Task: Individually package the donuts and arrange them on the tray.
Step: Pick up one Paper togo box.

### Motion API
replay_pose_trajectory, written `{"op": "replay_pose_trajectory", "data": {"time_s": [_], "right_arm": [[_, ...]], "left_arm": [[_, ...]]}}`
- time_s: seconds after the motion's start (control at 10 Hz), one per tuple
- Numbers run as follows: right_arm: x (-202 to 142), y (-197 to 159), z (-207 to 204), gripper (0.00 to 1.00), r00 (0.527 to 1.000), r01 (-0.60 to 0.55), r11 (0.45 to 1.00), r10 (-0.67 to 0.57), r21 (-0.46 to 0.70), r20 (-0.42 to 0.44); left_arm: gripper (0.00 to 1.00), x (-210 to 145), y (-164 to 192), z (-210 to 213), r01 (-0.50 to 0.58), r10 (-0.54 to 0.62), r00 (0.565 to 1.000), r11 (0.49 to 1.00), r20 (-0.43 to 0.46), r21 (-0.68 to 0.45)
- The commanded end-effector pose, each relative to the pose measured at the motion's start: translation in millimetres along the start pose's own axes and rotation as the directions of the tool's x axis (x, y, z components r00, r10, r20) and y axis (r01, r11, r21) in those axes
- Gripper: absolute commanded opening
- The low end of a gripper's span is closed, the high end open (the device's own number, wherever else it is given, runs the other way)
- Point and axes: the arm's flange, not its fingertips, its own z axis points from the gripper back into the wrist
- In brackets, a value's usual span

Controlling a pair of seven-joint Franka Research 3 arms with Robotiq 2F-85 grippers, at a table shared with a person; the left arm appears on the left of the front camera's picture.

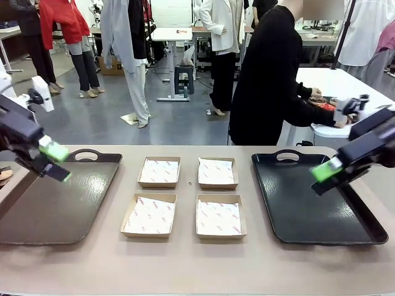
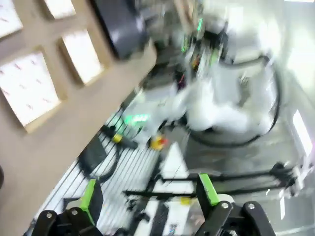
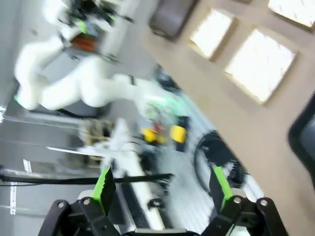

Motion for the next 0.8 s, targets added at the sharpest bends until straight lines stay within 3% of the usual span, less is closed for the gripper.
{"op": "replay_pose_trajectory", "data": {"time_s": [0.0, 0.2, 0.4, 0.7], "right_arm": [[-21.4, -23.8, 28.0, 1.0, 0.986, 0.092, 0.992, -0.103, 0.084, 0.132], [-58.0, -50.7, 63.9, 1.0, 0.957, 0.149, 0.981, -0.175, 0.125, 0.232], [-79.5, -73.2, 86.1, 1.0, 0.944, 0.174, 0.971, -0.212, 0.162, 0.253], [-103.9, -96.7, 107.9, 1.0, 0.925, 0.222, 0.954, -0.272, 0.204, 0.266]], "left_arm": [[1.0, -18.7, 20.3, 24.6, -0.147, 0.145, 0.969, 0.989, 0.199, -0.002], [1.0, -42.9, 39.3, 46.0, -0.218, 0.211, 0.958, 0.976, 0.195, 0.012], [1.0, -55.2, 57.8, 67.9, -0.259, 0.25, 0.945, 0.966, 0.209, 0.015], [1.0, -78.8, 86.4, 94.7, -0.304, 0.319, 0.921, 0.948, 0.224, -0.096]]}}
